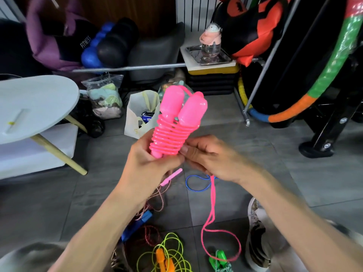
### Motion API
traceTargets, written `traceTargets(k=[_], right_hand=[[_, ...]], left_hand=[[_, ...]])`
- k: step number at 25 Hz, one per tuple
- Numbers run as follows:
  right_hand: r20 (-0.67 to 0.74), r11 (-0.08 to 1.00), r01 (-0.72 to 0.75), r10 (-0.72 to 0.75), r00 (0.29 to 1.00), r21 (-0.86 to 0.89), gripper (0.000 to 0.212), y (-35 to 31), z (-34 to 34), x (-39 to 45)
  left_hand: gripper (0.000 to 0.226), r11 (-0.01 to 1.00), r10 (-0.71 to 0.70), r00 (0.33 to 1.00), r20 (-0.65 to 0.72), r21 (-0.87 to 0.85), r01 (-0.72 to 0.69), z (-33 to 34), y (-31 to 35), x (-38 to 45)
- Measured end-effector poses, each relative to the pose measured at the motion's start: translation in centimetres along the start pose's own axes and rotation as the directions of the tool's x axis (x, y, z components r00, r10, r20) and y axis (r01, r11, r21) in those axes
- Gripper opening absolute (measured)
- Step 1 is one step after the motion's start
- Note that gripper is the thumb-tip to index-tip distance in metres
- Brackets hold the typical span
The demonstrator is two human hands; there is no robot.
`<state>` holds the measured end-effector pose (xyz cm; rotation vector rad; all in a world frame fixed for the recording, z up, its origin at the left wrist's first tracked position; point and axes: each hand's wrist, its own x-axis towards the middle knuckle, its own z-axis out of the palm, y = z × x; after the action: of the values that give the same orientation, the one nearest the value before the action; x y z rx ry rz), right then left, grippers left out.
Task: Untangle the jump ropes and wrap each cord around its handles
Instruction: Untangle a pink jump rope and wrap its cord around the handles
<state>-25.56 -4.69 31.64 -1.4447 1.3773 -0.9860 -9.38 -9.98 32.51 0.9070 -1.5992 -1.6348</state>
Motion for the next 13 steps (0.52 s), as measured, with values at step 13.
traceTargets(k=[13], right_hand=[[-0.013,0.833,-0.045,0.045,0.999,-0.552,0.023,-0.9,-0.3,-2.1]], left_hand=[[0.014,0.275,0.056,0.997,-0.055,0.961,0.038,0.1,-1.9,1.2]])
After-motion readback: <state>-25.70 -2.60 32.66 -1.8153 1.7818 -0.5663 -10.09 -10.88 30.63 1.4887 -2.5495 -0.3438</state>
